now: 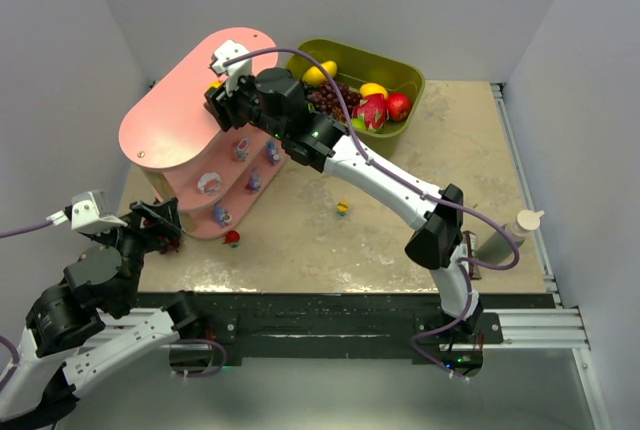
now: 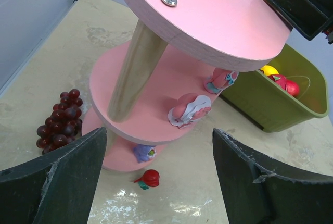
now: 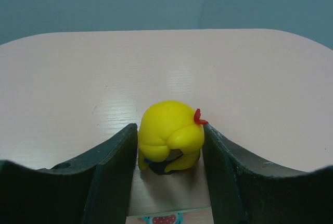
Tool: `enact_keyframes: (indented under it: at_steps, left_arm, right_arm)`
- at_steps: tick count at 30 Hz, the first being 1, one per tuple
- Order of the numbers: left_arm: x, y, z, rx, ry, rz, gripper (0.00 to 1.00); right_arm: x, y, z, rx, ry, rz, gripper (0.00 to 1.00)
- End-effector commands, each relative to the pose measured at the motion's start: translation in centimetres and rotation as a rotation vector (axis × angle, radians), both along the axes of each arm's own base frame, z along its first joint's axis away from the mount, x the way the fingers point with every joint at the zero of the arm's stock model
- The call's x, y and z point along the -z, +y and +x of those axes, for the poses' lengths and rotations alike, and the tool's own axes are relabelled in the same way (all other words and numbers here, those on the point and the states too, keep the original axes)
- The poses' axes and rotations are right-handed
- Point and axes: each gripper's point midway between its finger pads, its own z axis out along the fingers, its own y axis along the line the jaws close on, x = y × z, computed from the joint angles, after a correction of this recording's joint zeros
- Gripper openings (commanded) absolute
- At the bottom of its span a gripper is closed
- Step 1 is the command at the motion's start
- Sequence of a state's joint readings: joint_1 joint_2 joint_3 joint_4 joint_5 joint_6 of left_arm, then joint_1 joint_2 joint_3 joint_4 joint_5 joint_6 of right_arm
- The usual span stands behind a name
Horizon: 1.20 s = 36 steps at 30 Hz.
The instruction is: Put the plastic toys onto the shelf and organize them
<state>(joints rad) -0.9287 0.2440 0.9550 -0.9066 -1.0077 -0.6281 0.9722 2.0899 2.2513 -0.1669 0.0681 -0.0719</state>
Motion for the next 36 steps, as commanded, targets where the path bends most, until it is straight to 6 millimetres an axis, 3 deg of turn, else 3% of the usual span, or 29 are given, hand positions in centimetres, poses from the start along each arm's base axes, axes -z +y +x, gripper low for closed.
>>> enact_keyframes:
  at_steps: [1, 13, 27, 29, 30, 32, 34, 35, 36]
  left_arm:
    - [-0.2, 0.4, 0.2, -0.043, -0.012, -0.018, 0.87]
    - [-0.2, 0.6, 0.2, -0.052, -0.014, -0.017, 0.87]
    - [-1.8, 1.4, -0.2, -0.057, -0.041, -0.027, 0.87]
    - [-2.1, 1.5, -0.3, -0.055, -0.046, -0.032, 0.87]
    - [-2.1, 1.4, -0.3, -0.049, -0.047, -0.033, 0.87]
    - [-2.2, 1.3, -0.4, -0.04, -0.047, -0.034, 0.87]
    - [-2.2, 1.1, -0.4, -0.025, -0.047, -0.036, 0.87]
    - [-2.2, 1.0, -0.4, -0.02, -0.047, -0.038, 0.87]
    - [-2.2, 0.7, -0.4, -0.005, -0.046, -0.041, 0.87]
  right_arm:
    - [-2.5, -0.6, 0.5, 0.033, -0.043, 0.039, 0.58]
    - [-3.2, -0.9, 0.1, 0.018, -0.074, 0.036, 0.73]
    - [-7.7, -3.9, -3.7, -0.036, -0.145, 0.095, 0.86]
    - [-7.4, -4.3, -4.3, -0.047, -0.13, 0.09, 0.86]
    - [-8.5, -5.0, -5.2, -0.058, -0.134, 0.107, 0.86]
    - [-8.7, -6.1, -5.8, -0.049, -0.111, 0.123, 0.86]
    - [-8.4, -8.4, -6.4, 0.002, -0.084, 0.137, 0.86]
    - [-5.8, -8.9, -6.3, 0.025, -0.028, 0.117, 0.86]
    - [-6.9, -10.8, -7.2, 0.047, -0.024, 0.151, 0.86]
